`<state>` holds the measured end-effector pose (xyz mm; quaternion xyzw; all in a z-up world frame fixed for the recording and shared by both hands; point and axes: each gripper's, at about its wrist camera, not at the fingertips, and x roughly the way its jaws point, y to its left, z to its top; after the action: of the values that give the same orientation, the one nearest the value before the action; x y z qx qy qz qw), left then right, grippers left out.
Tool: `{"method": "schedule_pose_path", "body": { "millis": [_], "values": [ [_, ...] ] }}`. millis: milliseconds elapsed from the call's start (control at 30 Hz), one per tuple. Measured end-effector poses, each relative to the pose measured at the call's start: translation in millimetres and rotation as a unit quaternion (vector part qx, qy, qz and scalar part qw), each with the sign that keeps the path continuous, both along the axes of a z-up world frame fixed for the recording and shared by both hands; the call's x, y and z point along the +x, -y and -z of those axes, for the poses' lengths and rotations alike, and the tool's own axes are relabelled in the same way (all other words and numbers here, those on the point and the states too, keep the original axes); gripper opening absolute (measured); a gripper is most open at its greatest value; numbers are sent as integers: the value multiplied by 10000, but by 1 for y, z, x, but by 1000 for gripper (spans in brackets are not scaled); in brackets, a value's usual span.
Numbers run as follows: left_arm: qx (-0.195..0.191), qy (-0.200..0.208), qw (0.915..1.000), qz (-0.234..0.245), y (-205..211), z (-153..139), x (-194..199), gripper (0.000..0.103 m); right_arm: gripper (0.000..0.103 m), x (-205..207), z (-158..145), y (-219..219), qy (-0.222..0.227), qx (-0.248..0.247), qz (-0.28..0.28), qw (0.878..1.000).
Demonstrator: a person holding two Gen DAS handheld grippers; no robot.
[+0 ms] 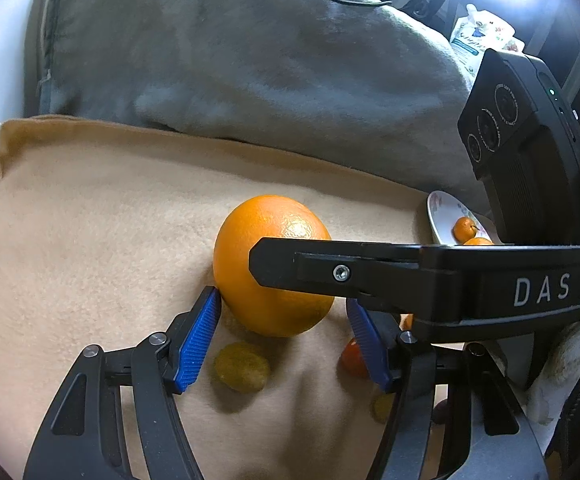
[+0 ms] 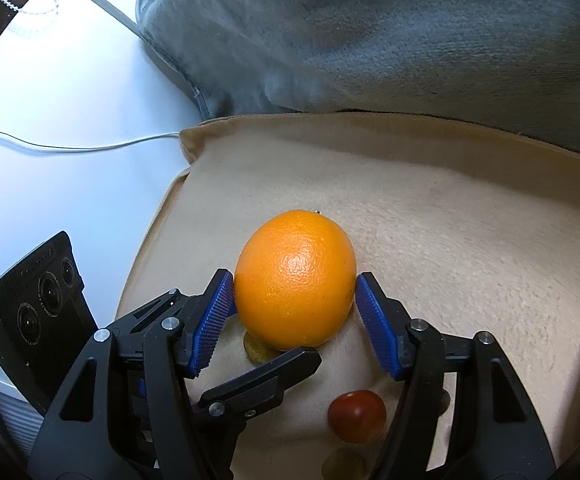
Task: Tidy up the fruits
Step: 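Close the right tool's fingers around the large smooth orange, then carry the orange onto the white floral plate and open the right tool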
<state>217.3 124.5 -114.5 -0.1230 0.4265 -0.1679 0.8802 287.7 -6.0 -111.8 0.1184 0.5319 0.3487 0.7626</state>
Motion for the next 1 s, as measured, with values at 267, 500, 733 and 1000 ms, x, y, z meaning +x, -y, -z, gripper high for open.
{"method": "schedule_pose_path", "body": {
  "millis": [267, 500, 733, 1000],
  "values": [
    [79, 165, 9998, 97, 19, -12, -2, 64, 67, -7, -14, 19, 160, -6, 88, 9998],
    [80, 274, 9993, 230, 36, -22, -3, 64, 66, -13, -24, 43, 280, -18, 228, 9993],
    [70, 362, 9985, 408, 65, -29, 1, 64, 66, -14, -31, 72, 392, -80, 408, 9984],
    [64, 419, 9970, 654, 106, -34, 13, 64, 66, -14, -41, 110, 503, -191, 645, 9965]
  ]
}}
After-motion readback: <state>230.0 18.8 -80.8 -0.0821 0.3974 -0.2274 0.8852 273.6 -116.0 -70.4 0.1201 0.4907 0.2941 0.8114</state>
